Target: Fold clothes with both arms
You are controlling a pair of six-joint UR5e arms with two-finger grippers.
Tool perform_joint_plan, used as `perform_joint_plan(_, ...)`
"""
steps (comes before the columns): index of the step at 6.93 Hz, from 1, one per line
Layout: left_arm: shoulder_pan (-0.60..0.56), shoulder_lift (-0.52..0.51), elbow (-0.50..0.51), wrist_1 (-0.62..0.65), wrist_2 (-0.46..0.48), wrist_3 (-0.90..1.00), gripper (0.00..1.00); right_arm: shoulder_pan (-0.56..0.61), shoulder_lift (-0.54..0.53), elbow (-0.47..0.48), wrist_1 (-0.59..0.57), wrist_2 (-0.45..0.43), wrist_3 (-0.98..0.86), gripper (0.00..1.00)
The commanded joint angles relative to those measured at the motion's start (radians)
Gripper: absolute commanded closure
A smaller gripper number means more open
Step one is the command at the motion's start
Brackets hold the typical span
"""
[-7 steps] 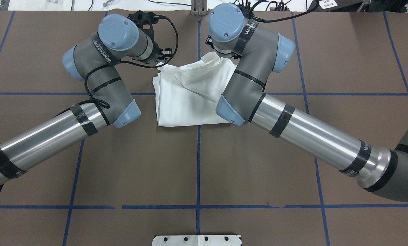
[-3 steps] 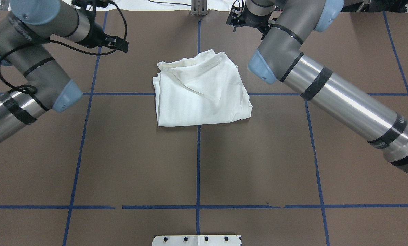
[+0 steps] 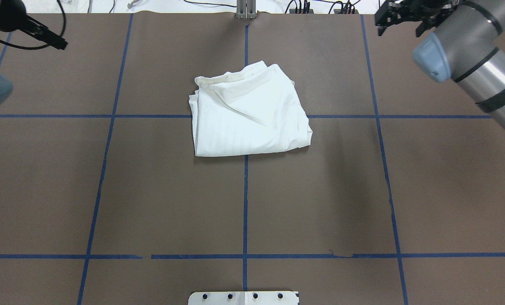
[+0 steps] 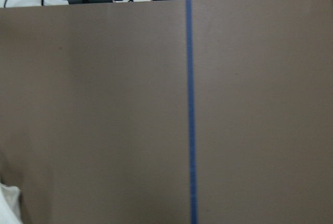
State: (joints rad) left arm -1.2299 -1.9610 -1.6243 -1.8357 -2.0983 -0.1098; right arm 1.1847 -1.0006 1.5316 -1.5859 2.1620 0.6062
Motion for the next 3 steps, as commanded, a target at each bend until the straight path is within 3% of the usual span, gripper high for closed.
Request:
perform_joint_plan(1,-0.245,0.152,0.003,0.093,-0.119,0.344,0.00,0.230,-0.238,0.024,-0.019,0.108,-0.498,0.00)
perform_joint_plan(3,-0.336,0.330,0.006,0.084,-0.137,0.351,0.00,0.352,-0.437,0.019,-0.017,0.111,-0.736,0.00)
